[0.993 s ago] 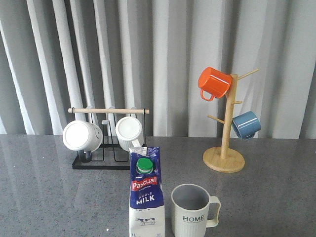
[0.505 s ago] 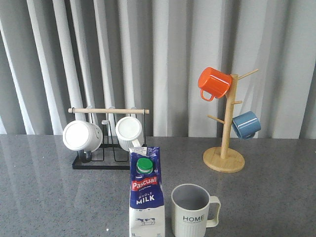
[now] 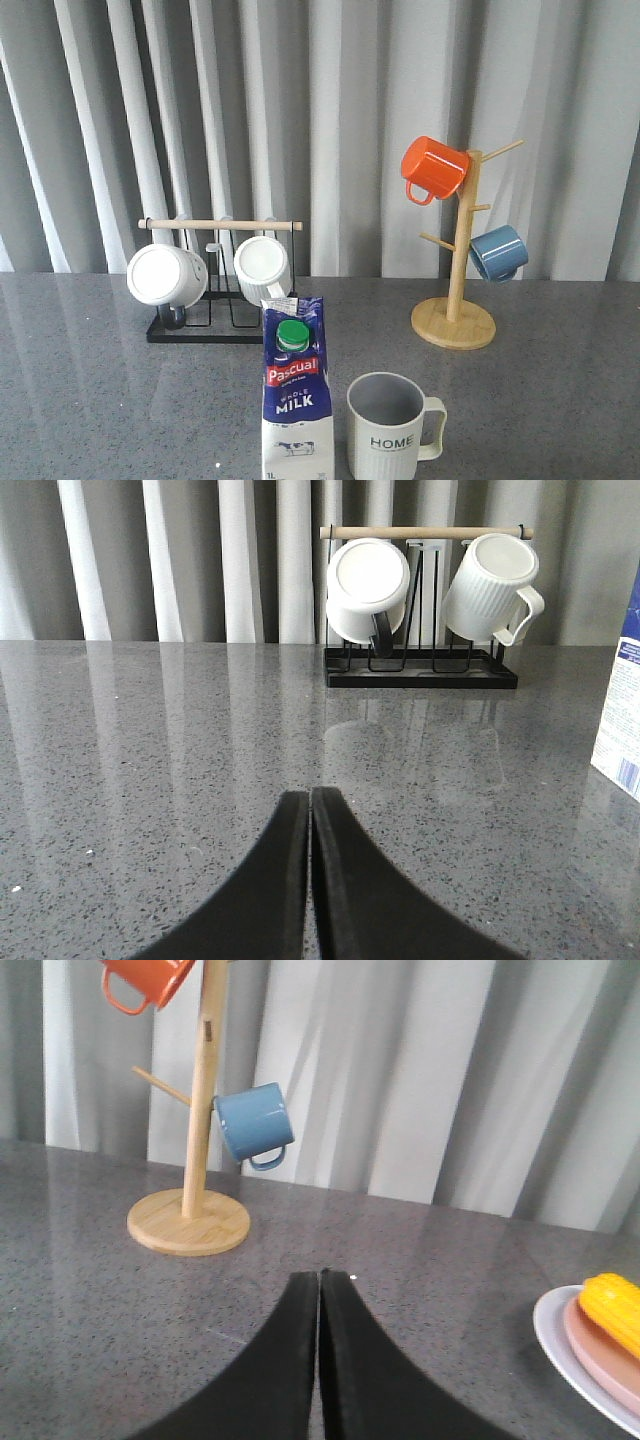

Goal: Place milk next to cup

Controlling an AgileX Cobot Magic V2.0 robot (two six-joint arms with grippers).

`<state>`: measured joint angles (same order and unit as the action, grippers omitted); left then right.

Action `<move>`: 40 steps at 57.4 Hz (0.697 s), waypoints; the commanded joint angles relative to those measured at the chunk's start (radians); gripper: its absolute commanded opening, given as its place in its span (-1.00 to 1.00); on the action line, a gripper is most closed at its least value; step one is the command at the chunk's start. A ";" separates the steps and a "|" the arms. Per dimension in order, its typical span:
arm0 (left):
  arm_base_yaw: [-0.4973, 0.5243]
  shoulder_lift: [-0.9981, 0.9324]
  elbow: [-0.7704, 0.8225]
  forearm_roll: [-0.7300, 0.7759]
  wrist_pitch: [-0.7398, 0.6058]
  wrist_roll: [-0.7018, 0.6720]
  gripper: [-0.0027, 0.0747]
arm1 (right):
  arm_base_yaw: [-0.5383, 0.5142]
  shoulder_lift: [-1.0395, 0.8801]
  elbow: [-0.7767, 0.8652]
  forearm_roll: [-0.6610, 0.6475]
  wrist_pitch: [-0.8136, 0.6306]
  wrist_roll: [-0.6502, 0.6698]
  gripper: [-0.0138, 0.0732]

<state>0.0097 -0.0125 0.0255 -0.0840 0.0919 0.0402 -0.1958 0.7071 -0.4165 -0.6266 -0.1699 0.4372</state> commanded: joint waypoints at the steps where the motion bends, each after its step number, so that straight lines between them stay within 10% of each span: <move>1: 0.000 -0.010 -0.016 0.000 -0.071 -0.011 -0.95 | -0.007 -0.097 -0.023 0.054 0.030 -0.008 -0.70; 20: 0.000 -0.010 -0.016 0.000 -0.071 -0.011 -0.95 | 0.065 -0.300 0.143 0.421 0.010 -0.293 -0.70; 40: 0.000 -0.010 -0.016 0.000 -0.071 -0.011 -0.95 | 0.219 -0.608 0.413 0.538 0.031 -0.403 -0.70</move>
<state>0.0097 -0.0125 0.0255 -0.0840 0.0919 0.0394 0.0225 0.1476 -0.0072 -0.1355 -0.1068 0.0571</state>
